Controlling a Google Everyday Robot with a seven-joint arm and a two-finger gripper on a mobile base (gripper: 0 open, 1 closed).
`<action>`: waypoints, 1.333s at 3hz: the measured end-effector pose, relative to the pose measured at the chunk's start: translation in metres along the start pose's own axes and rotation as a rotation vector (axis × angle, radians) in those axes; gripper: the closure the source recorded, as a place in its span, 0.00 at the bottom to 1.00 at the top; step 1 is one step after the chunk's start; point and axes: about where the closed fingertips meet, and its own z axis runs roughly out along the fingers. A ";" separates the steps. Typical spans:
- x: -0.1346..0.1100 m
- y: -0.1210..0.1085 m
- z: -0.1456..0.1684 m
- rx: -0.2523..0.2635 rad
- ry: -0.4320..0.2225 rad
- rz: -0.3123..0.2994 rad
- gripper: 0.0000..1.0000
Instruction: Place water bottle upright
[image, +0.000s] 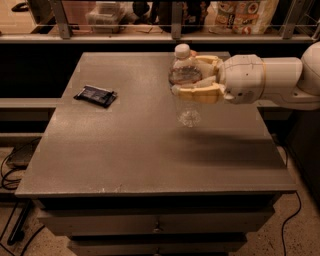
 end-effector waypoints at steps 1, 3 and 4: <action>0.011 -0.003 -0.005 0.018 -0.012 0.003 0.84; 0.037 -0.005 -0.015 0.064 -0.021 0.044 0.37; 0.053 -0.003 -0.019 0.079 -0.040 0.067 0.06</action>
Offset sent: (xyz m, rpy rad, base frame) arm 0.0173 -0.0273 -0.0332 0.0381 0.0317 -0.0816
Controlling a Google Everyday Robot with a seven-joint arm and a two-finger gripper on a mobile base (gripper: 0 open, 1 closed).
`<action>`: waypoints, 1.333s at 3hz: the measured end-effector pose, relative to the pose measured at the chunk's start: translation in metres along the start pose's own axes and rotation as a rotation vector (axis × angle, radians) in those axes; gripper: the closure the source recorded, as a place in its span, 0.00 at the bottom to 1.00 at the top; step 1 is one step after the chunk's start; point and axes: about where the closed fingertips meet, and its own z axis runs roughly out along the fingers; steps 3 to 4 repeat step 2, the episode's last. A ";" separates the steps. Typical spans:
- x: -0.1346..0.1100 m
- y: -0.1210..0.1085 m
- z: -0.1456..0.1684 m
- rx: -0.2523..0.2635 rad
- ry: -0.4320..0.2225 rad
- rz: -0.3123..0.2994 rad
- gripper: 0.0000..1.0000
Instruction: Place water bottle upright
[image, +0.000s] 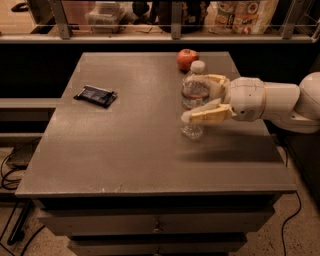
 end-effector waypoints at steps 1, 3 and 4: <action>0.007 0.001 -0.003 0.010 -0.008 0.011 0.00; 0.007 0.001 -0.003 0.010 -0.008 0.011 0.00; 0.007 0.001 -0.003 0.010 -0.008 0.011 0.00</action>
Offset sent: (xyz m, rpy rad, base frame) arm -0.0001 -0.0027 -0.0052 0.0089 0.0070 -0.0065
